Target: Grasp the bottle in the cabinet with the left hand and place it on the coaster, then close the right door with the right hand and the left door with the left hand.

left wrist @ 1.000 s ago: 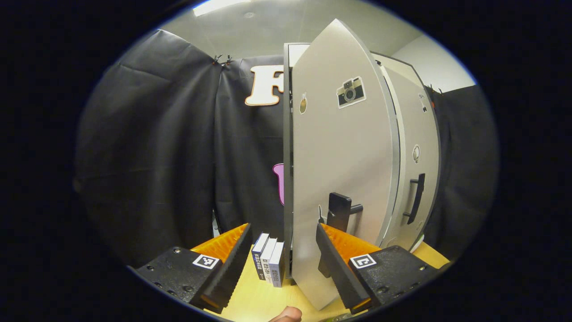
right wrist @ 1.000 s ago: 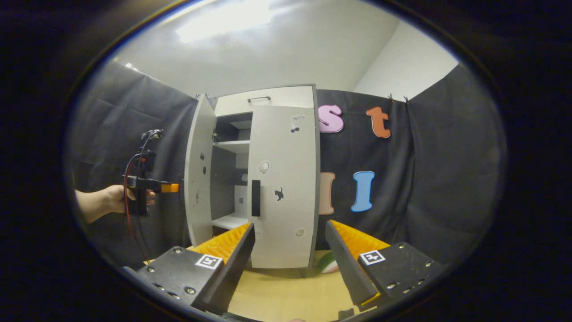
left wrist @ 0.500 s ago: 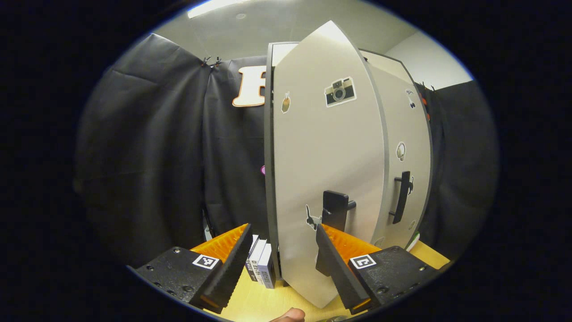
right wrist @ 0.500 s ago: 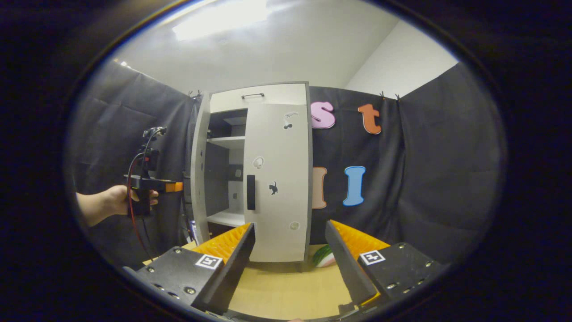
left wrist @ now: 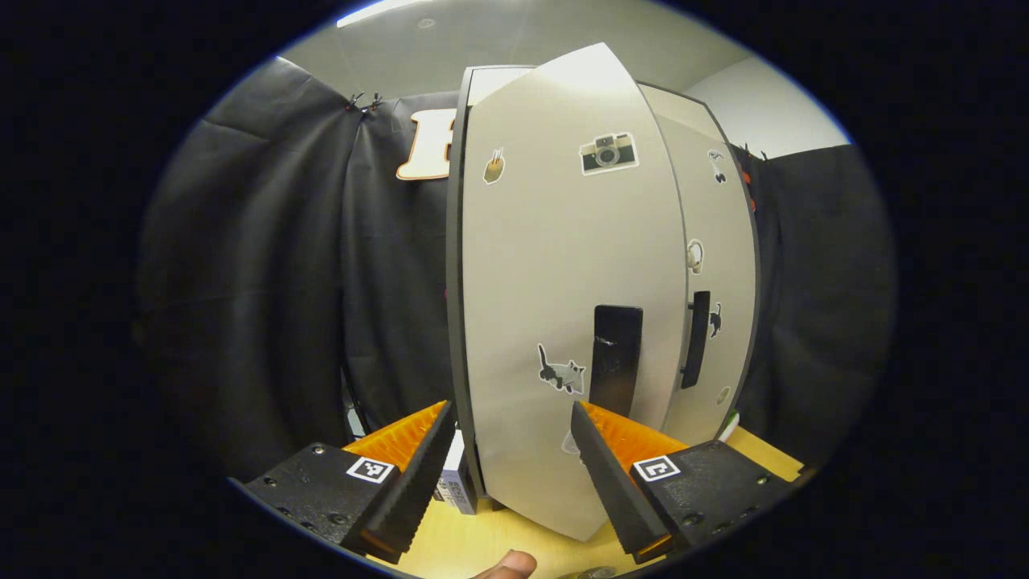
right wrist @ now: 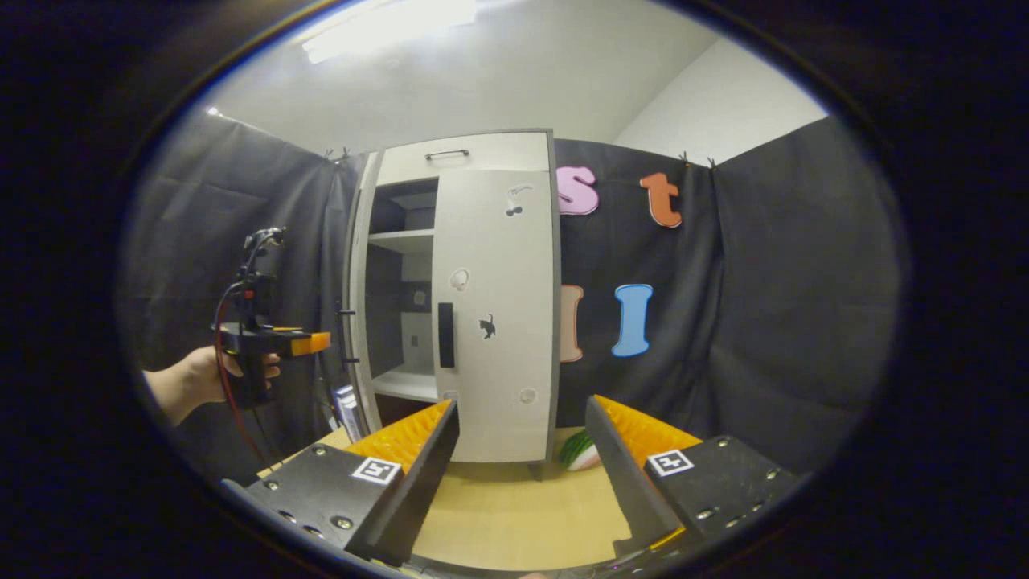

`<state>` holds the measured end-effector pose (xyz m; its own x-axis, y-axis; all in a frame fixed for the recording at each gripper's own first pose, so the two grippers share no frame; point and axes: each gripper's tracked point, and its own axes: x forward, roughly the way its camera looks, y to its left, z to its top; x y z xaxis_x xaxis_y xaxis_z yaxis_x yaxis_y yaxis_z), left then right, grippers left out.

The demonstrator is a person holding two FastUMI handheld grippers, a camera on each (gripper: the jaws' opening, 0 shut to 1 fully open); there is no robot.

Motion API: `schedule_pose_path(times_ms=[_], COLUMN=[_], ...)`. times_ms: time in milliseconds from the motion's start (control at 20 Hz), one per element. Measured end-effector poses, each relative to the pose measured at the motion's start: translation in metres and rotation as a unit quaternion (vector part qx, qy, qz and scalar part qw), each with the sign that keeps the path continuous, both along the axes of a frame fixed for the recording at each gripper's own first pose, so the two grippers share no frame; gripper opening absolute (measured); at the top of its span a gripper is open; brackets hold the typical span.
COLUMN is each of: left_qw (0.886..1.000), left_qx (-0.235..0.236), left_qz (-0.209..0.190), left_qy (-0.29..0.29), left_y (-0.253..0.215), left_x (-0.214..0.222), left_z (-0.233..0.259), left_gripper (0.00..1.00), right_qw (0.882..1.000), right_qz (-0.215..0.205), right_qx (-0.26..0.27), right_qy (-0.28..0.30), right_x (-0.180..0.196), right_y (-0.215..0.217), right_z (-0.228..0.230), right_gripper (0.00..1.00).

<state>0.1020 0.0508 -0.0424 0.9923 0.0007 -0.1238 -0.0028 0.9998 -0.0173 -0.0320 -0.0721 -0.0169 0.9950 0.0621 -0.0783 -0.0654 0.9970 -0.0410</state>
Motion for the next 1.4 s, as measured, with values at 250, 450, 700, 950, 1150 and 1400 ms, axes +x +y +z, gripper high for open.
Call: schedule_pose_path(times_ms=[250, 450, 700, 950, 1150, 1400], left_qw=[1.0, 0.999, 0.999, 0.999, 0.999, 0.999], left_qx=[0.009, -0.011, -0.002, -0.017, -0.015, 0.022], left_qz=[-0.004, -0.029, -0.021, -0.022, -0.035, -0.026], left_qy=[-0.019, -0.019, -0.049, -0.037, -0.036, -0.043], left_y=[-0.003, -0.011, -0.01, -0.018, -0.021, -0.004], left_x=[-0.018, -0.027, -0.042, -0.06, -0.067, -0.069], left_z=[0.014, 0.03, 0.061, 0.053, 0.049, 0.042], left_gripper=[0.93, 0.93, 0.93, 0.94, 0.93, 0.93], right_qw=[1.0, 0.999, 0.999, 0.998, 0.997, 0.998], right_qz=[-0.006, -0.042, -0.011, -0.007, -0.012, -0.005], right_qx=[-0.001, 0.006, 0.024, 0.044, 0.061, 0.028], right_qy=[-0.004, -0.012, -0.033, -0.039, -0.038, -0.057], right_x=[0.008, 0.019, 0.014, 0.014, 0.017, 0.021], right_y=[0.01, 0.003, 0.021, 0.024, 0.026, 0.035], right_z=[-0.001, 0.002, 0.019, 0.03, 0.032, 0.032], right_gripper=[0.96, 0.96, 0.96, 0.96, 0.96, 0.96])
